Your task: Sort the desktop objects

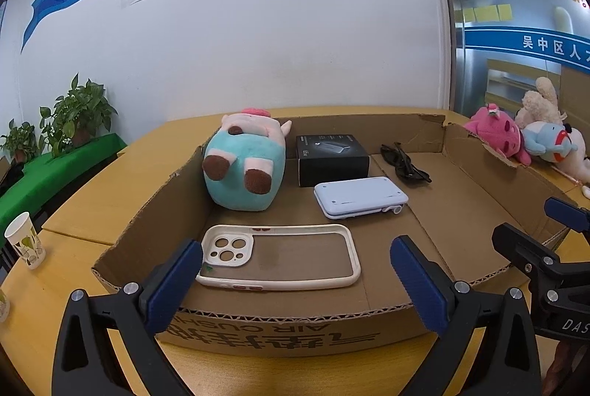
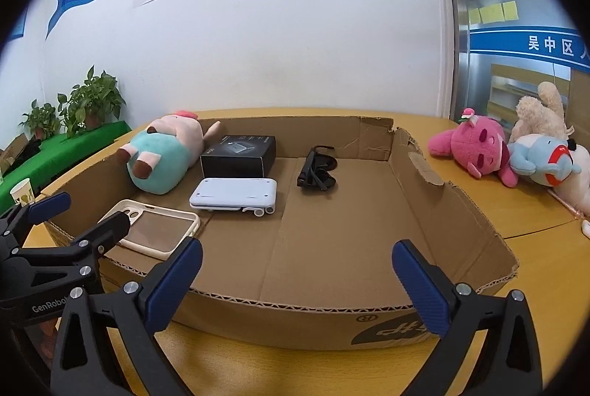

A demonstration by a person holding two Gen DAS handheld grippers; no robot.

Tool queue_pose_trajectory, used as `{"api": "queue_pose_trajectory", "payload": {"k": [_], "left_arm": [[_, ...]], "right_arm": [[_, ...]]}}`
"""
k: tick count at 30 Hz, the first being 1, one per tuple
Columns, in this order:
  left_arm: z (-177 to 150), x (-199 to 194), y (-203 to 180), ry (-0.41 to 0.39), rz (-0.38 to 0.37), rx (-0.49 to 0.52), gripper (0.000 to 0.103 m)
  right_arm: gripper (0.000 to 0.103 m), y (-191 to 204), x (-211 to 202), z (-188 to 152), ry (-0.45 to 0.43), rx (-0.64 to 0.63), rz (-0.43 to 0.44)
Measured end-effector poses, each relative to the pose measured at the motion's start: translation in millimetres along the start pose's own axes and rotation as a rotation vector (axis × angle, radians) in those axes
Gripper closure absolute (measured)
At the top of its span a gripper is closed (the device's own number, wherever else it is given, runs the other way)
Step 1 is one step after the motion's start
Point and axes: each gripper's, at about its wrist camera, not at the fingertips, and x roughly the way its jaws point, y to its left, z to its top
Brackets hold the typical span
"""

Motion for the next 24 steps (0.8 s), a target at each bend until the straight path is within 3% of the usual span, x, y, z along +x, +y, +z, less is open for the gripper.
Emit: {"api": "queue_pose_trajectory", "payload": {"k": [24], "left_arm": [[-0.3,0.8,-0.2,0.006,0.000,-0.003,0.000]], "right_arm": [[0.000,-1.5,3.1,-0.2,0.005,0.000,0.006]]}}
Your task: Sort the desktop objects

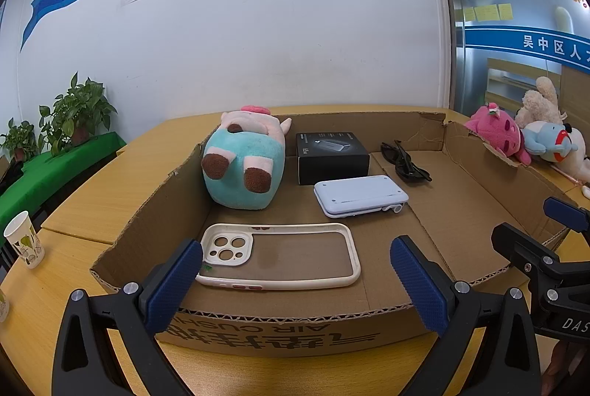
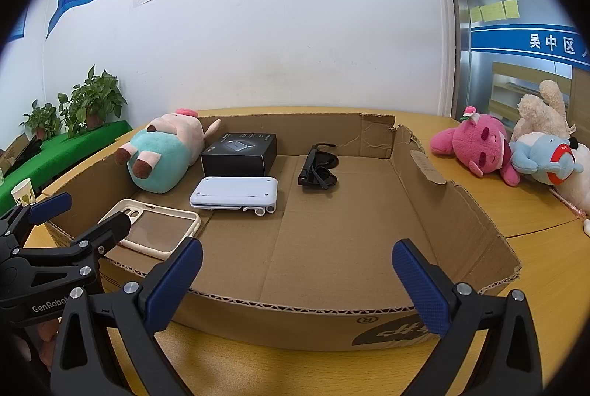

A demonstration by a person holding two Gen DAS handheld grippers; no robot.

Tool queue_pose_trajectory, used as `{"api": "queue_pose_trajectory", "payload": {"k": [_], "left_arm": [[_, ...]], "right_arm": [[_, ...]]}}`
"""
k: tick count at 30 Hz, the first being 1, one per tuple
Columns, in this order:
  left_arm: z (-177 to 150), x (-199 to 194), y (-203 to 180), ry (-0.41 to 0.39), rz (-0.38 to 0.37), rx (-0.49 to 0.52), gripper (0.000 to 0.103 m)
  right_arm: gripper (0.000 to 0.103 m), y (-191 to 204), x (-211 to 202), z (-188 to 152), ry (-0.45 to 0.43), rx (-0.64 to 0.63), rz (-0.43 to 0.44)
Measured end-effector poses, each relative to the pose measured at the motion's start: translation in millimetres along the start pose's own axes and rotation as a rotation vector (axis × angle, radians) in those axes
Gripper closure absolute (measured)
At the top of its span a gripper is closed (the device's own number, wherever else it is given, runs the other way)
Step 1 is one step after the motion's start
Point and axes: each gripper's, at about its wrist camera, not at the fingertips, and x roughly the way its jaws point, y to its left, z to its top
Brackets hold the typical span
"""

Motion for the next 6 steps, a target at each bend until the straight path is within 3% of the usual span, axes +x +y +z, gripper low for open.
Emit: {"api": "queue_pose_trajectory", "payload": {"k": [6], "left_arm": [[0.0,0.5,-0.8,-0.002,0.000,0.001,0.000]], "right_arm": [[0.000,-0.2,0.1,0.1,0.001,0.000,0.000]]}}
